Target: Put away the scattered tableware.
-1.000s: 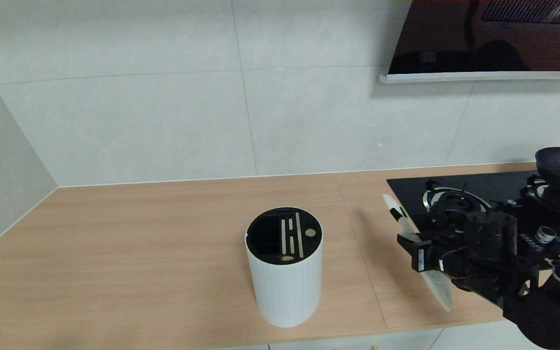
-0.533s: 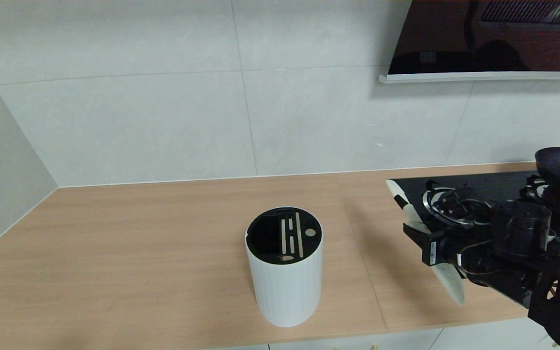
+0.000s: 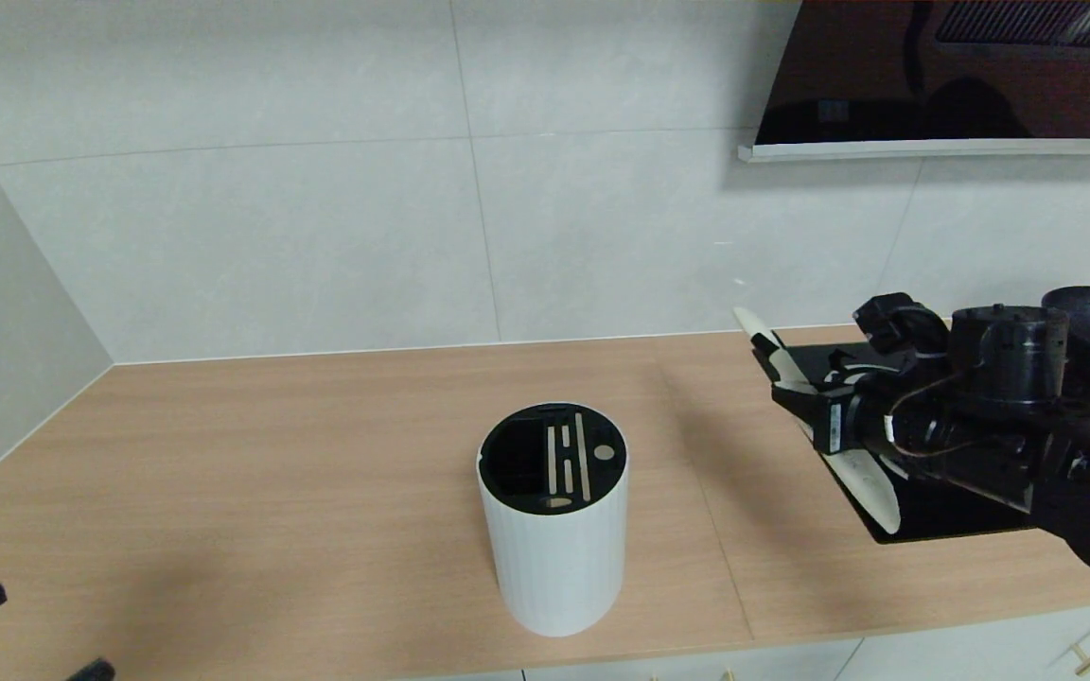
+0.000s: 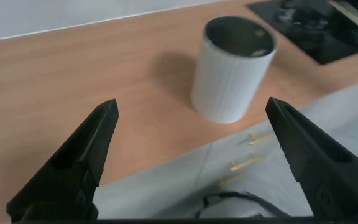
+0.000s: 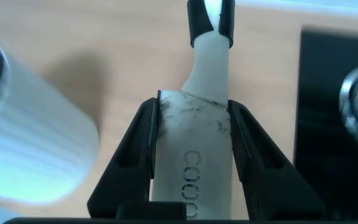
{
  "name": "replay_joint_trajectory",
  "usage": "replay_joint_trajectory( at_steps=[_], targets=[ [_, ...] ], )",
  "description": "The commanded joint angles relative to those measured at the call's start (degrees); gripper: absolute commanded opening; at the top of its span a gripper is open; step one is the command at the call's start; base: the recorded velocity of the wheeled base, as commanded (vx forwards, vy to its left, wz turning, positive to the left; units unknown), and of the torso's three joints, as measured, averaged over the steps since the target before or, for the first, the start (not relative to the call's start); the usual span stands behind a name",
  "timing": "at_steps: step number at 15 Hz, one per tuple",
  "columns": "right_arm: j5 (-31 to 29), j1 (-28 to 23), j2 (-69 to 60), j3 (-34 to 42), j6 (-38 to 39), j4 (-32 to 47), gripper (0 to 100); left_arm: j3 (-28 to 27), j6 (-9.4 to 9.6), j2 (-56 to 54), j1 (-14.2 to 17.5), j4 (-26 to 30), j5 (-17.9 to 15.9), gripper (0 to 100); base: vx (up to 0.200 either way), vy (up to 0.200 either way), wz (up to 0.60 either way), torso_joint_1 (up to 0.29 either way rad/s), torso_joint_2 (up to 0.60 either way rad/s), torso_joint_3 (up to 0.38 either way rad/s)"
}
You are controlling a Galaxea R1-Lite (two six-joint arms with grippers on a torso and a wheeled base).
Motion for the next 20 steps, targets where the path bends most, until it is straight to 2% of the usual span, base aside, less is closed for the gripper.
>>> replay_joint_trajectory(
  at_steps=[1, 2, 3, 4, 6, 7, 9, 10, 12, 13, 15, 18, 20],
  targets=[
    [0.4, 0.7, -0.5, -7.9, 0.0, 4.0, 0, -10.2, -0.22, 17.6, -7.7, 0.0, -0.4, 100, 0.000, 0.000, 0.00, 0.000, 0.00, 0.000],
    [0.1, 1.9, -0.7, -8.9, 0.0, 4.7, 0, -11.6, -0.66, 19.9, -10.1, -0.6, -0.4, 100, 0.000, 0.000, 0.00, 0.000, 0.00, 0.000],
    [0.0, 3.1, -1.1, -10.0, 0.0, 5.4, 0, -12.1, -1.98, 22.4, -12.5, -2.6, -0.4, 100, 0.000, 0.000, 0.00, 0.000, 0.00, 0.000],
    [0.0, 4.7, -1.3, -11.5, 0.0, 6.6, 0, -12.0, -2.95, 24.8, -14.6, -6.1, -0.4, 100, 0.000, 0.000, 0.00, 0.000, 0.00, 0.000],
    [-1.3, 7.7, -1.3, -10.9, 0.0, 8.0, 0, -10.2, -4.71, 29.7, -16.5, -13.3, -0.5, 100, 0.000, 0.000, 0.00, 0.000, 0.00, 0.000],
    [-3.5, 9.5, -1.5, -10.1, -0.1, 7.6, 0, -8.9, -6.55, 32.0, -17.4, -17.7, -0.5, 100, 0.000, 0.000, 0.00, 0.000, 0.00, 0.000],
    [-7.2, 13.3, -3.2, -10.0, 0.0, 7.7, 0, -7.9, -13.14, 34.7, -20.1, -24.3, -0.5, 100, 0.000, 0.000, 0.00, 0.000, 0.00, 0.000],
    [-8.2, 15.1, -3.8, -9.8, 0.0, 7.7, 0, -7.9, -16.83, 35.6, -21.1, -26.7, -0.5, 100, 0.000, 0.000, 0.00, 0.000, 0.00, 0.000],
    [-9.7, 18.5, -3.8, -9.5, 0.3, 7.6, 0, -8.0, -22.90, 37.5, -22.8, -30.5, -0.5, 100, 0.000, 0.000, 0.00, 0.000, 0.00, 0.000],
    [-10.8, 20.0, -3.8, -9.5, 0.5, 7.6, 0, -8.0, -25.10, 38.4, -23.5, -32.0, -0.5, 100, 0.000, 0.000, 0.00, 0.000, 0.00, 0.000],
    [-12.7, 23.6, -3.7, -9.6, 2.0, 7.6, 0, -8.1, -30.90, 39.8, -25.2, -36.0, -0.5, 100, 0.000, 0.000, 0.00, 0.000, 0.00, 0.000],
    [-12.9, 27.3, -3.6, -10.0, 4.5, 7.5, 0, -8.2, -38.46, 40.6, -26.7, -40.8, -1.0, 100, 0.000, 0.000, 0.00, 0.000, 0.00, 0.000],
    [-12.9, 29.1, -3.3, -10.4, 6.3, 6.7, 0, -8.2, -41.97, 41.4, -26.9, -43.4, -1.0, 100, 0.000, 0.000, 0.00, 0.000, 0.00, 0.000]
  ],
)
